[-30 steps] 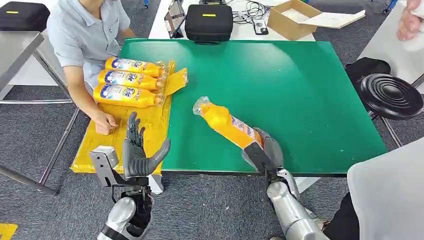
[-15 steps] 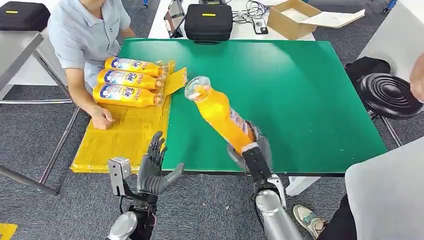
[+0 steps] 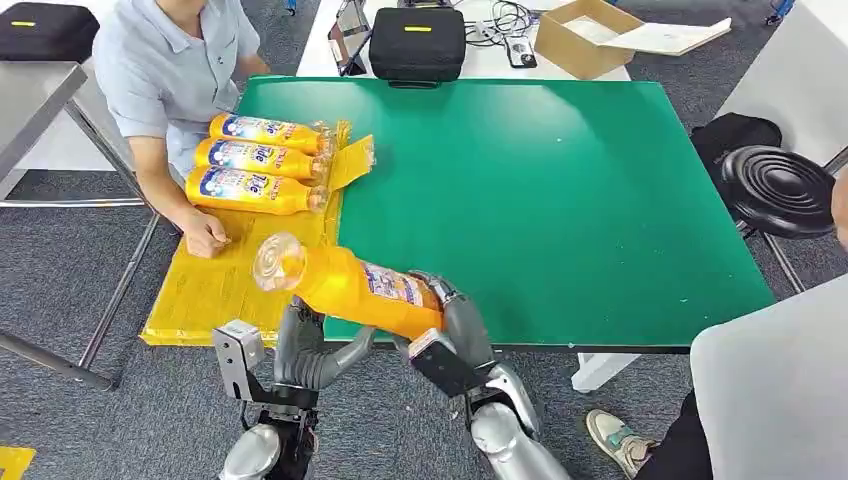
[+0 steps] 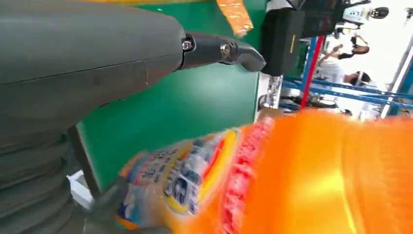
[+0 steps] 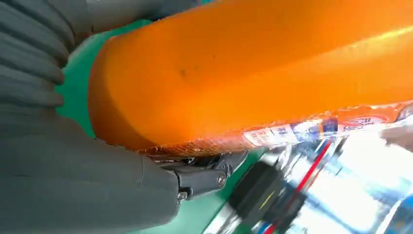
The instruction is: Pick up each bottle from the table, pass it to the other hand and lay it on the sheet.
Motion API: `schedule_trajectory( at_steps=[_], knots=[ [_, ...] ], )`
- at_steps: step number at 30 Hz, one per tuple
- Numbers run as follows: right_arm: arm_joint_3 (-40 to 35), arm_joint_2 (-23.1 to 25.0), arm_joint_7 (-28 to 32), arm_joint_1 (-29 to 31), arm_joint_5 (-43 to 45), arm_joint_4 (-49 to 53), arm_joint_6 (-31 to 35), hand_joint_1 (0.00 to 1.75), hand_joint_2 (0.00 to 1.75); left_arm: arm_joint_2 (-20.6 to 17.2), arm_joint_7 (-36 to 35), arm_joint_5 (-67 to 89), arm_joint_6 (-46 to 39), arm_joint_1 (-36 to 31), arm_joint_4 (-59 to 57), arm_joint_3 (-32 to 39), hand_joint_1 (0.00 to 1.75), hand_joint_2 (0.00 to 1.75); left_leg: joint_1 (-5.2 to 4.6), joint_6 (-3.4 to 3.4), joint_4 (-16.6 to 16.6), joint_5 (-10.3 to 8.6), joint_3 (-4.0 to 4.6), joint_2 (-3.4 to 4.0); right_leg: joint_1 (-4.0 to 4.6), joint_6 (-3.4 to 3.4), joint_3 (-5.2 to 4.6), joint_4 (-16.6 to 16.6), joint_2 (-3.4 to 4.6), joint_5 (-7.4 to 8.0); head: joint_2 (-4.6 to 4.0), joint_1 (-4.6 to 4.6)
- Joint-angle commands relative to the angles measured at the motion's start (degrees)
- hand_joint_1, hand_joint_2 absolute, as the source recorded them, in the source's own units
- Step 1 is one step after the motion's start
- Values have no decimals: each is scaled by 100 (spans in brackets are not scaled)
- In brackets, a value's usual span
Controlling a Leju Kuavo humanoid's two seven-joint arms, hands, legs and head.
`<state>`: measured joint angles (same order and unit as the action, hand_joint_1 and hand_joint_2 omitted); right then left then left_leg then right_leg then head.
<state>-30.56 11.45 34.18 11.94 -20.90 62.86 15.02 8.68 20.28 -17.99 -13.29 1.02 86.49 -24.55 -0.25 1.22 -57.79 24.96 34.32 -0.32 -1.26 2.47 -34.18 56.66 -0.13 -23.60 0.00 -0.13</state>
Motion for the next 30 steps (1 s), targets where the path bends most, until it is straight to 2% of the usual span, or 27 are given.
schedule_trajectory(
  at_steps=[1, 18, 19, 21, 22, 30],
  knots=[
    [-827, -58, 91, 307, 4, -788, -21, 175, 175, 19, -115, -408, 92, -300, -233, -213, 0, 175, 10, -9, 2, 6, -20, 0, 12, -13, 24, -8, -1, -4, 0, 4],
    [-815, 14, -50, 505, 229, -1112, -110, 175, 175, -180, -205, -726, 671, -326, -272, -404, 0, 175, 11, -10, 3, 8, -26, 8, 12, -16, 28, -8, 4, -5, 0, 2],
    [-941, 7, -26, 532, 155, -1155, -195, 175, 175, -135, -233, -723, 583, -391, -409, -335, 84, 175, 9, -8, 4, 4, -19, 7, 9, -12, 20, -7, 3, -2, 0, 2],
    [-985, 26, -26, 519, 142, -1162, -213, 175, 175, -117, -230, -724, 582, -451, -492, -315, 84, 175, 9, -9, 5, 5, -23, 7, 10, -14, 25, -8, 2, -3, 0, 2],
    [-1050, 19, -13, 525, 117, -1164, -257, 175, 175, -96, -231, -724, 581, -483, -557, -294, 175, 175, 6, -7, 6, 2, -18, 3, 7, -11, 20, -7, -1, -2, 0, 2],
    [-1265, -1, 30, 512, 83, -1124, -454, 175, 175, -38, -248, -848, 684, -550, -681, -194, 175, 175, 3, -5, 5, 0, -11, 1, 3, -8, 12, -5, -3, -2, 0, 4]
  ],
)
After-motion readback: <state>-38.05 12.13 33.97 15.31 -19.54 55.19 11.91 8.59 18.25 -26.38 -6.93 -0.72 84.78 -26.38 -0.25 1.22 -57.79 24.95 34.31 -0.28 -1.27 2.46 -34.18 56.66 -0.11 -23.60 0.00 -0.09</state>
